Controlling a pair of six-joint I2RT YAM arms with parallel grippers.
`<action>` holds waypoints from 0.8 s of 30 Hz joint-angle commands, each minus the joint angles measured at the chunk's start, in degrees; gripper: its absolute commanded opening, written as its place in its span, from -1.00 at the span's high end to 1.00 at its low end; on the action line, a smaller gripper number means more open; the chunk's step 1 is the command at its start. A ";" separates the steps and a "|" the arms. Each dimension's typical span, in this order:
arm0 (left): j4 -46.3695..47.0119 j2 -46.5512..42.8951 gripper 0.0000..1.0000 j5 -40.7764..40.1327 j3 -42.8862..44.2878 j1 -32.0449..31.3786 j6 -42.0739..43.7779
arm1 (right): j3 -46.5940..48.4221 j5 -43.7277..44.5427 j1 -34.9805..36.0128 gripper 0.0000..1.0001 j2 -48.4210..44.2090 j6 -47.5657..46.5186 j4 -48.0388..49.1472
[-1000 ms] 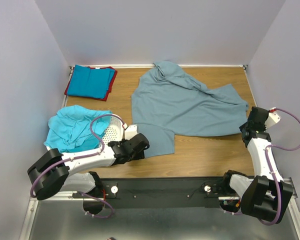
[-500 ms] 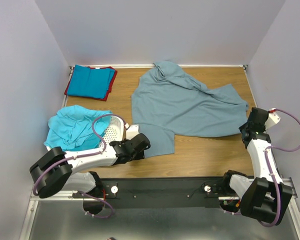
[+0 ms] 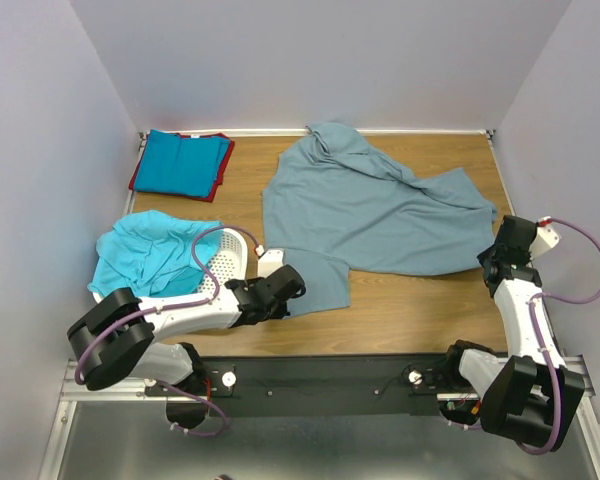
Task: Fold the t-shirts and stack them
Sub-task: Fold the tshirt
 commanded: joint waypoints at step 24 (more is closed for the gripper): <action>-12.49 -26.03 1.00 -10.47 11.90 -0.18 5.28 | 7.38 -14.80 -0.32 0.99 -8.54 -1.09 -12.04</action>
